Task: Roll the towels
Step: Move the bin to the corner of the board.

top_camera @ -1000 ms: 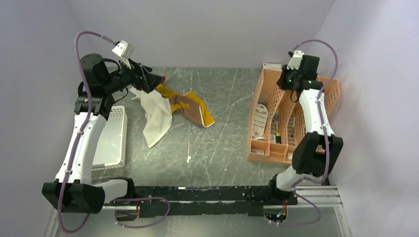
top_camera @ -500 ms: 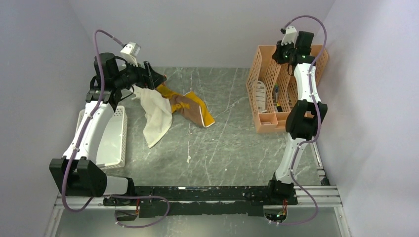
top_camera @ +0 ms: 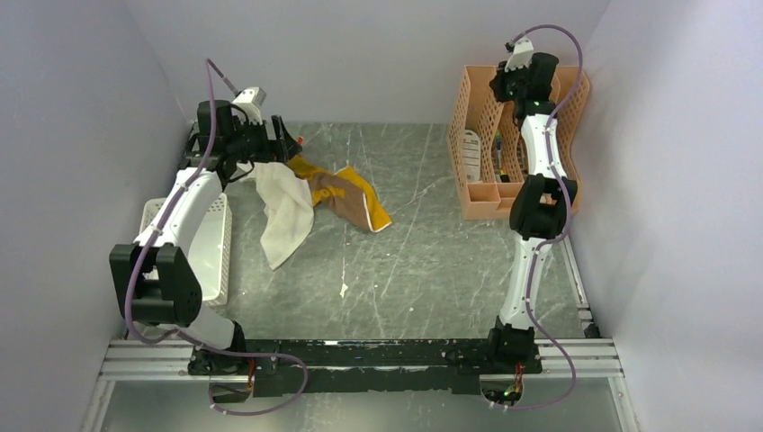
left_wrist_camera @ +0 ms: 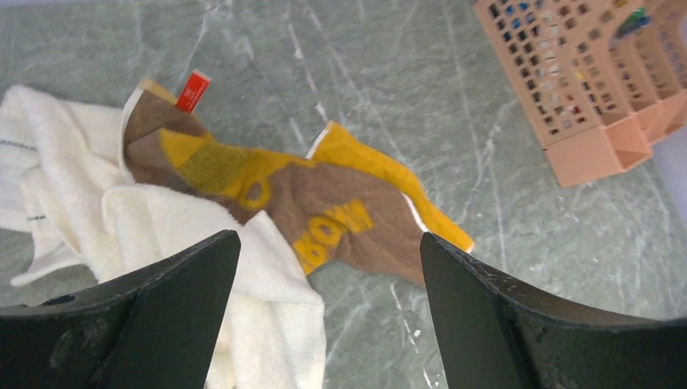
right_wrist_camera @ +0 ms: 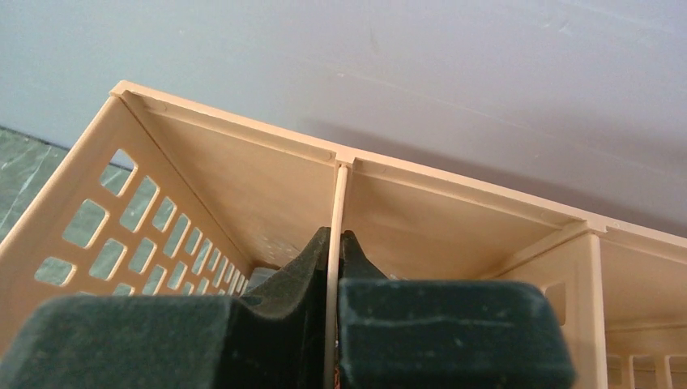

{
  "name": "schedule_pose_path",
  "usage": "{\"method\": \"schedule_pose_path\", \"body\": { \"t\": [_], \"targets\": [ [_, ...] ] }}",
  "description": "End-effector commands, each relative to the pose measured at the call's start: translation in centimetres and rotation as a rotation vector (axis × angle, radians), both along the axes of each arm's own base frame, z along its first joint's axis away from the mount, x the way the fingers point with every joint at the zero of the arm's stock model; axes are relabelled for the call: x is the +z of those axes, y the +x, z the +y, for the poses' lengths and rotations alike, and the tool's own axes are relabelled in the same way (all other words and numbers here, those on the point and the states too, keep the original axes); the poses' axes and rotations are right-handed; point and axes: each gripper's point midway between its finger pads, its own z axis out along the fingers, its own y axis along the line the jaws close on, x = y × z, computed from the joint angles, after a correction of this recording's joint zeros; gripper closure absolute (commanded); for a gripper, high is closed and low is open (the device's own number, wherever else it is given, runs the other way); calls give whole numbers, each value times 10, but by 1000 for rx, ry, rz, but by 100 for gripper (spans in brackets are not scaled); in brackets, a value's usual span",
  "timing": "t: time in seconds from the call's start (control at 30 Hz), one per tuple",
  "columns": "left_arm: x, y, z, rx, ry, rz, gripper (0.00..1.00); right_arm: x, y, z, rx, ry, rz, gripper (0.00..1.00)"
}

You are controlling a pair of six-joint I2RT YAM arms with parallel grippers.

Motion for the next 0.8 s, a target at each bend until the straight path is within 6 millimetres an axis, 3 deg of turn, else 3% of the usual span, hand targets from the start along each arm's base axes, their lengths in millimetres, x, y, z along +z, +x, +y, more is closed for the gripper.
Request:
{"method": "schedule_pose_path", "body": {
  "t": [0.0,0.17,0.3,0.37,0.43,0.5,0.6,0.73,0.77],
  "targets": [
    [-21,21,14,108,82,19,6,68,24,19,55,-66,-310,100],
    [-57,39,23,223,189,91,6,59,31,19,41,-90,-342,100],
    [-77,49,22,278,232,150,6,65,30,14,8,-76,-362,100],
    [-81,47,23,307,259,179,6,75,21,17,4,-52,-361,64],
    [-74,42,31,349,270,166,6,91,7,19,-3,-28,-379,5],
    [-56,35,39,384,272,125,6,98,-10,19,-39,6,-369,0],
    [-30,17,52,403,279,107,6,128,-44,21,-60,53,-402,0],
    [-29,-11,82,506,277,151,6,168,-104,39,-118,104,-471,0],
    [-33,-19,90,524,262,166,6,169,-117,49,-133,100,-474,0]
  ]
}}
